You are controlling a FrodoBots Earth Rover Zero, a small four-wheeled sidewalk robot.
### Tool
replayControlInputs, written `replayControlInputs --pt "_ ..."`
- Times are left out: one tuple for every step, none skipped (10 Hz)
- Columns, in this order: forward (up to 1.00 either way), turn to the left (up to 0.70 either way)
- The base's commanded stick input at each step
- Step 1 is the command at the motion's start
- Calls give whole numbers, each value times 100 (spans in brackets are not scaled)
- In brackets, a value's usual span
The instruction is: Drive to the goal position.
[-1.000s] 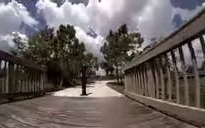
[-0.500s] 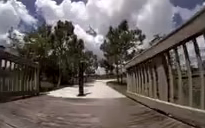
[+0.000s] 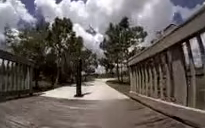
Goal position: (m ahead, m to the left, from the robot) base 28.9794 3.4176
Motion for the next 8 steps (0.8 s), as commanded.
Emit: replayControlInputs --pt "70 0" --pt "70 0" --pt "70 0" --pt "70 0" --pt "70 0" --pt "70 0" --pt "70 0" --pt "70 0"
